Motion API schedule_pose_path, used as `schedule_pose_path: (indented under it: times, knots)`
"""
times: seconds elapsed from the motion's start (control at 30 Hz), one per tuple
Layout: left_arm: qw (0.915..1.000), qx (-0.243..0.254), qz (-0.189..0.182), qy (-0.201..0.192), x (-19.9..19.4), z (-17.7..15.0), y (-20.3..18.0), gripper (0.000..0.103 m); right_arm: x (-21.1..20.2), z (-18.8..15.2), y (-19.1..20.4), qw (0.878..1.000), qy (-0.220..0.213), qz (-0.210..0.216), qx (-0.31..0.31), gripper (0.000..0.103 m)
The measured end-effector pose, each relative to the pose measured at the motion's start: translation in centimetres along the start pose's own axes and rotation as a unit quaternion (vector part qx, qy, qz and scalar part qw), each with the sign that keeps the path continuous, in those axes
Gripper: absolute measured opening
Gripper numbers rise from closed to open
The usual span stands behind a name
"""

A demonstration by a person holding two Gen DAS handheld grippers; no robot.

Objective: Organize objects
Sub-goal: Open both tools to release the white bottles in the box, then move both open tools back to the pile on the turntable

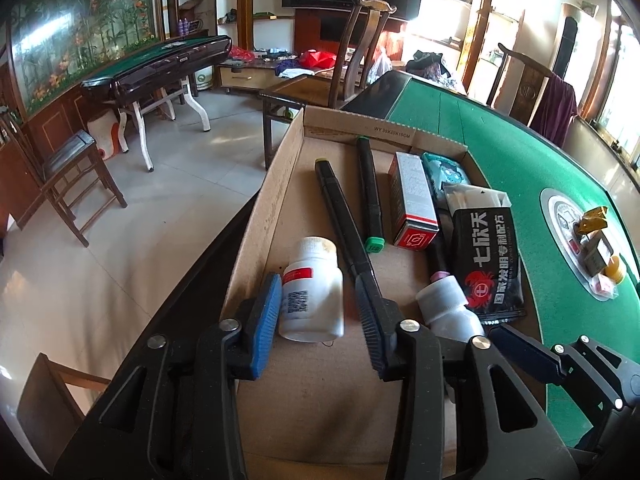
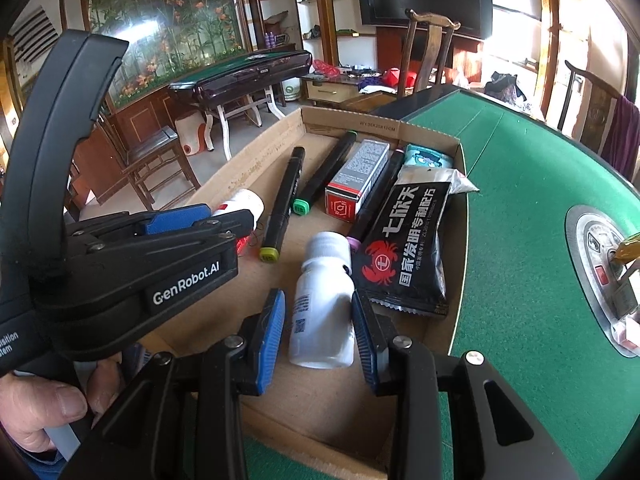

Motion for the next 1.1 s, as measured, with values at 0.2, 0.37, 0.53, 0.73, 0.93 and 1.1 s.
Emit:
schedule_pose_path:
  times: [0.2, 0.37, 0.53, 0.73, 0.93, 1.1]
  knots:
    - [0.9999, 0.001, 0.001, -0.015, -1.6, 0.2, -0.4, 0.047, -1.5, 0.0, -0.4, 1.000, -0.010, 0.011, 0.012, 0.034]
    - [0.9998, 0.003, -0.001, -0.020, -2.5, 0.3, -1.1, 0.047, -3.2, 0.1, -2.4, 0.998, -0.019, 0.026, 0.046, 0.034]
    - [0.9995, 0.012, -0.007, -0.027, -3.1, 0.4, -2.5, 0.047, -5.4, 0.2, -6.1, 0.996, -0.036, 0.023, 0.084, 0.034]
    - [0.9984, 0.039, -0.024, -0.032, -4.2, 0.5, -5.9, 0.047, -8.2, -0.5, -12.6, 0.988, -0.051, 0.012, 0.145, 0.034]
    - [0.9942, 0.079, -0.066, -0.032, -5.5, -0.1, -10.5, 0.047, -12.4, -2.2, -24.4, 0.968, -0.085, -0.071, 0.226, 0.034]
    - [0.9861, 0.124, -0.110, -0.018, -5.5, -1.8, -15.5, 0.047, -13.9, -5.1, -35.4, 0.936, -0.064, -0.173, 0.301, 0.035]
Point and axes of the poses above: each gripper's, at about its wrist camera, not at the fingertips, and x roughly the way its jaws point, y to its left, z to its top, the point moved 3 cm from there along x, roughly the way its jaws point, and after that the axes turned 4 degrees about -y, right-handed, at the moved point
